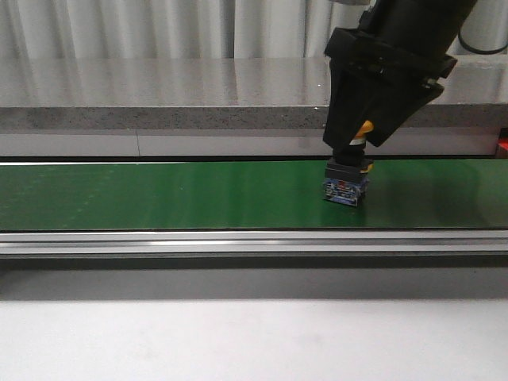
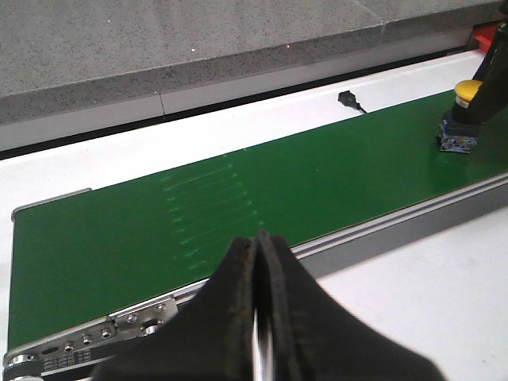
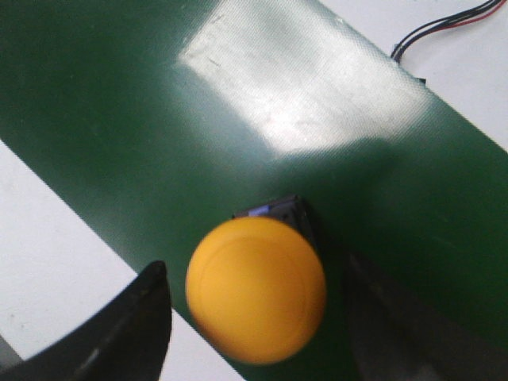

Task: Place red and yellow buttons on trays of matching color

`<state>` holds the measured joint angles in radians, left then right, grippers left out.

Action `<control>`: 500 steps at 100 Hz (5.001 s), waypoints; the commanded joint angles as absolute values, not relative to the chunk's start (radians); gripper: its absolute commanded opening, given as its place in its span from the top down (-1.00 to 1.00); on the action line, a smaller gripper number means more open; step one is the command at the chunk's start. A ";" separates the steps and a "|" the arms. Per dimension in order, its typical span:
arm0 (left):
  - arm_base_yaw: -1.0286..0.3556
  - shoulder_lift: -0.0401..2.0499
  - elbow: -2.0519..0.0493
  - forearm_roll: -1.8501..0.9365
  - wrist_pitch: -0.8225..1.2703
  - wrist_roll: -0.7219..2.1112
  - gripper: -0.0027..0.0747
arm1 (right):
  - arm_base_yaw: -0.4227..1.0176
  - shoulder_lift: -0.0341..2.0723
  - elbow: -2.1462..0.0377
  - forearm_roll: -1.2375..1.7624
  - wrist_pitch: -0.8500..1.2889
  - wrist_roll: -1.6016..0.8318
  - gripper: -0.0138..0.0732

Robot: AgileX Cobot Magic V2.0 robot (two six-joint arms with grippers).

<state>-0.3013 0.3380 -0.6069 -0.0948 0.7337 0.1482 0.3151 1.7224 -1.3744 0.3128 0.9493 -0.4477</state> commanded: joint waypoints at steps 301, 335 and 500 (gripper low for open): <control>-0.308 0.347 -0.635 -0.111 0.663 0.136 0.99 | -0.703 1.695 -1.117 0.148 0.443 0.151 -0.44; -0.308 0.347 -0.635 -0.111 0.663 0.136 0.99 | -0.703 1.623 -1.117 0.112 0.450 0.150 -0.44; -0.308 0.347 -0.635 -0.111 0.659 0.136 0.99 | 0.018 0.566 -0.603 0.028 0.485 0.011 0.84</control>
<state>-0.3013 0.3380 -0.6069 -0.0948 0.7321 0.1482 0.0171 0.6455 -0.6121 0.0343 0.5482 0.0175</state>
